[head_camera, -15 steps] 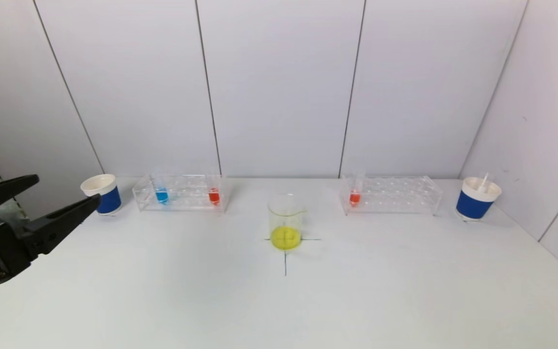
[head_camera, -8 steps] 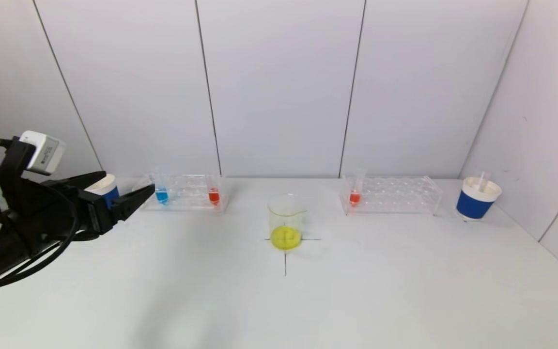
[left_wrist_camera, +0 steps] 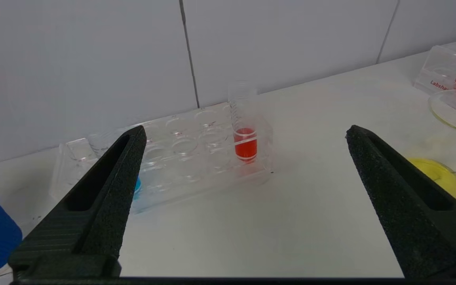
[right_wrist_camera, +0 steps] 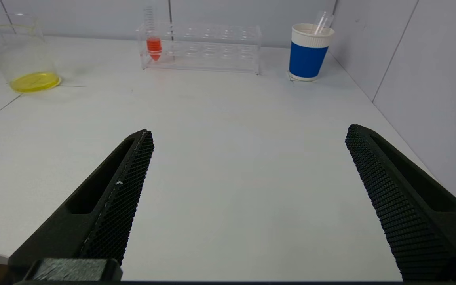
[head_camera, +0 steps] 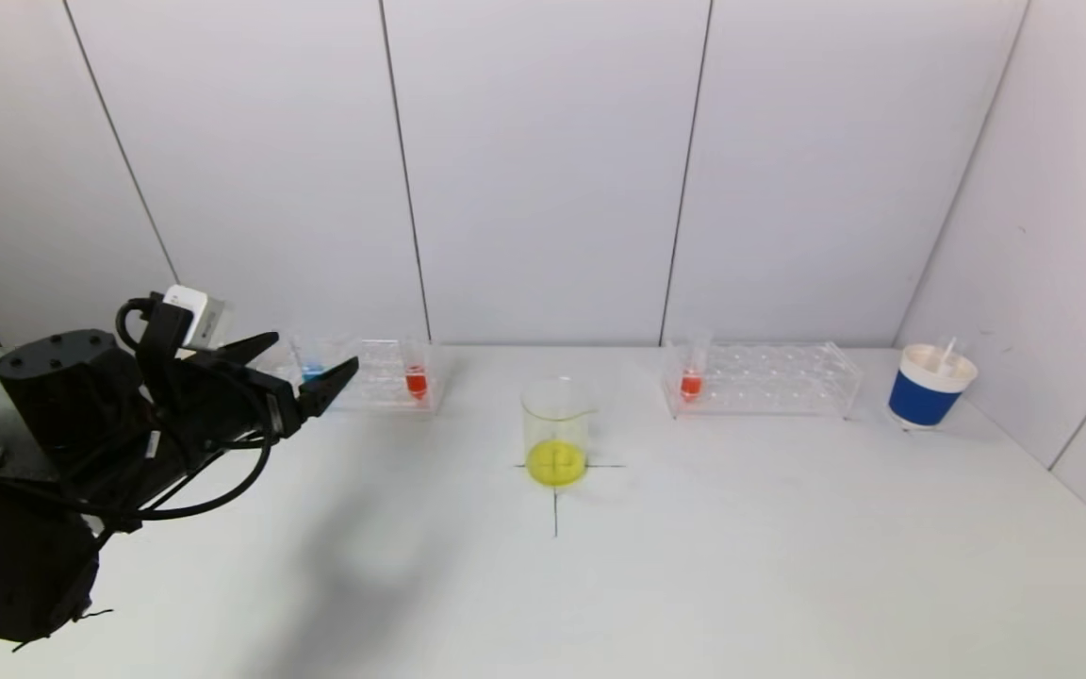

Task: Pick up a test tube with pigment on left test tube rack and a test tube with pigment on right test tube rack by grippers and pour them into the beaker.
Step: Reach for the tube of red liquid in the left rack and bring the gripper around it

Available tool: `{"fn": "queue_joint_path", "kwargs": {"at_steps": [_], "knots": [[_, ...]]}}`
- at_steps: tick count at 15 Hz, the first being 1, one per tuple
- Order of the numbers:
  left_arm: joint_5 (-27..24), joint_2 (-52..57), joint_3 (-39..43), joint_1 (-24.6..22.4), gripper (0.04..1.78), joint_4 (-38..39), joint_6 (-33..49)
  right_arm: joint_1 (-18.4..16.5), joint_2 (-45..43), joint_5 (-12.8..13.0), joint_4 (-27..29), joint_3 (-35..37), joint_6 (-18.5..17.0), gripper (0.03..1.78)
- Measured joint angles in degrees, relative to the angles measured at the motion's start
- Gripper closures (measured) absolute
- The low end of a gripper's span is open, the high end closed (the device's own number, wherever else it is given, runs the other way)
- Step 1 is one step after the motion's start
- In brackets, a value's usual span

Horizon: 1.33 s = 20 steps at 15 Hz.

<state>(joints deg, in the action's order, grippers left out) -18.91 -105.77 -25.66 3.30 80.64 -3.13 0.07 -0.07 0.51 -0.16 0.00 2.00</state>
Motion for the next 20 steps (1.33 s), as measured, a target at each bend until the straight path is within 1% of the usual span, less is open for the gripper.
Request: {"fn": "queue_joint_path", "kwargs": {"at_steps": [2,8,13,17,20], "knots": [[-0.07,-3.39,-1.05,0.83,0.06,1.72,-0.13,0.0,0.0,0.01,0.0,0.0,0.01,0.05],[0.09,-10.13,-7.05,2.4,0.06,1.55,-0.37,0.0,0.0,0.01,0.0,0.0,0.0,0.05],[1.08,-14.21,-11.15,3.13,0.06,1.68,-0.37,0.0,0.0,0.01,0.0,0.0,0.01,0.05],[3.39,-17.14,-14.96,3.78,0.06,1.61,-0.39,0.0,0.0,0.01,0.0,0.0,0.01,0.05],[3.56,-19.29,-17.49,3.89,0.06,1.37,-0.37,0.0,0.0,0.0,0.0,0.0,0.01,0.05]]}}
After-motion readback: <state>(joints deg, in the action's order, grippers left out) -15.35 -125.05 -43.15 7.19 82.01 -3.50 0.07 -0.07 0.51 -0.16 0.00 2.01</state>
